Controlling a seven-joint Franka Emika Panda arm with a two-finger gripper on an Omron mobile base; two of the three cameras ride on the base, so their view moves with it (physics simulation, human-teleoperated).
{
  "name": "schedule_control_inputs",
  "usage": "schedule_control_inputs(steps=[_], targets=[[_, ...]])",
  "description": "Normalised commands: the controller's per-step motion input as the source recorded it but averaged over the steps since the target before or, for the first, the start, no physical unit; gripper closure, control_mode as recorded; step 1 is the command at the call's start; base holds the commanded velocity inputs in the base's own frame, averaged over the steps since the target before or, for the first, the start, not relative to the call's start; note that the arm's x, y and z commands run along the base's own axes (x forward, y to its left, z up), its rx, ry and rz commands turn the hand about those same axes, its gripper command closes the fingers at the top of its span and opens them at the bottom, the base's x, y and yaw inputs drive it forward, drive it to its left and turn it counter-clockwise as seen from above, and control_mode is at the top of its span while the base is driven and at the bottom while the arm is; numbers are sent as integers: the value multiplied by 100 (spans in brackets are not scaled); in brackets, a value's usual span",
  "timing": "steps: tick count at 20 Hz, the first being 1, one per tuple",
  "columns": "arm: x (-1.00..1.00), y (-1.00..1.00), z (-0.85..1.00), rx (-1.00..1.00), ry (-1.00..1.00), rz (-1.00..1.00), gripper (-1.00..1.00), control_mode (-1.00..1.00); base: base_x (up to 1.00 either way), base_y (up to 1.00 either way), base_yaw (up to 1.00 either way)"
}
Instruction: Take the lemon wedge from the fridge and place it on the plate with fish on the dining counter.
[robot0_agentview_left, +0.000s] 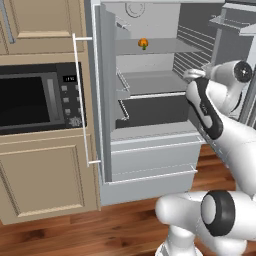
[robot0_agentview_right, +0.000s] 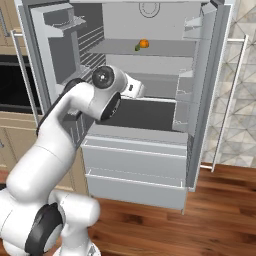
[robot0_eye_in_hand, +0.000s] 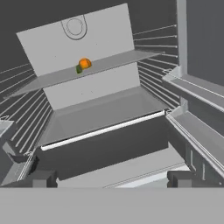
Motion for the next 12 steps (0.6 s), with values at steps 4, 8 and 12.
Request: schedule_control_inputs(steps=[4, 8, 12], targets=[[0, 0, 0, -2, 0, 0, -100, -100, 0, 0, 0], [3, 0, 0, 0, 13, 0, -100, -100, 0, 0, 0], [0, 1, 0, -2, 0, 0, -100, -100, 0, 0, 0]])
